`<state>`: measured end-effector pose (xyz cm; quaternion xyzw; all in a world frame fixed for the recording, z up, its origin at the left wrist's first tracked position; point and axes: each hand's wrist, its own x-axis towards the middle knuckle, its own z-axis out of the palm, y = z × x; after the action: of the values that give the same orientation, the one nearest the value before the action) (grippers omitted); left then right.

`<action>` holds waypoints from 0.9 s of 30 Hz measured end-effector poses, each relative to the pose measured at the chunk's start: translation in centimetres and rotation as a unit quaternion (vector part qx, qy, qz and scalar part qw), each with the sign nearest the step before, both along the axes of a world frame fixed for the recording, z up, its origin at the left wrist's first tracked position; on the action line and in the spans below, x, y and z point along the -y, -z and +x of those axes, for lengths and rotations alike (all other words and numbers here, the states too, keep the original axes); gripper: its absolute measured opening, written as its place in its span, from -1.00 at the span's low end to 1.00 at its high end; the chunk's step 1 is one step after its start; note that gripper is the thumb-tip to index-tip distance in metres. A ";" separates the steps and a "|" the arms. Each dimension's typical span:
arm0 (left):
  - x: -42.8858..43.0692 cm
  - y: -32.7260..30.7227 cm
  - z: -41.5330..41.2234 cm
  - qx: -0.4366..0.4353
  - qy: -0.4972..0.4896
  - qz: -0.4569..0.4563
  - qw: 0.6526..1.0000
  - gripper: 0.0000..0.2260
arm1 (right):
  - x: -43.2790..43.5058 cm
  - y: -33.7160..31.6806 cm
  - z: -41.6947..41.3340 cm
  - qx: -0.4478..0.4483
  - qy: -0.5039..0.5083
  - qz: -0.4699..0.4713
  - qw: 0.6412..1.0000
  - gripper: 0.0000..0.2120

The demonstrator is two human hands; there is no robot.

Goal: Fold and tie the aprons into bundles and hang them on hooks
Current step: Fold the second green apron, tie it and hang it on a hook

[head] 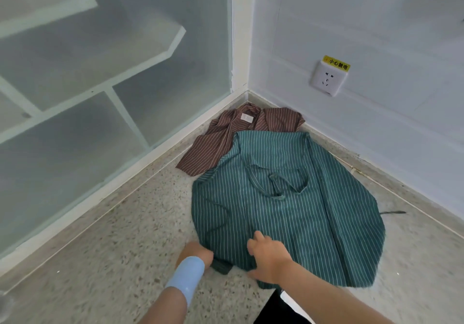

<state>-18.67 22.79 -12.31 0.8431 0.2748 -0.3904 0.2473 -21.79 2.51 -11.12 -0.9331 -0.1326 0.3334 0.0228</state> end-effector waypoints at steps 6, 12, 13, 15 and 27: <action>-3.5 -0.2 1.4 0.096 -0.198 -0.196 0.956 -0.78 | 0.7 -0.4 -1.3 0.027 0.041 0.039 0.998 -0.52; -5.4 -5.2 -0.4 0.089 -0.183 -0.287 0.936 -0.82 | -0.7 -0.4 -3.2 -0.052 -0.022 -0.026 0.998 -0.38; -5.2 -5.8 -0.4 0.090 -0.169 -0.310 0.931 -0.82 | -1.0 -0.7 -3.3 -0.063 -0.017 -0.026 0.998 -0.35; -4.2 -6.5 0.0 0.108 -0.130 -0.346 0.923 -0.77 | -1.2 -1.5 -2.9 -0.074 0.039 0.023 0.996 -0.39; 11.3 -9.0 0.2 0.045 0.318 -0.328 0.888 -0.47 | 6.3 -6.3 0.9 -0.059 0.571 0.459 0.678 -0.77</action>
<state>-18.48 11.45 -3.34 0.7729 -0.1634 -0.4773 0.3849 -20.92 -3.82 -4.86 -0.6782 0.2913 0.2071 0.6421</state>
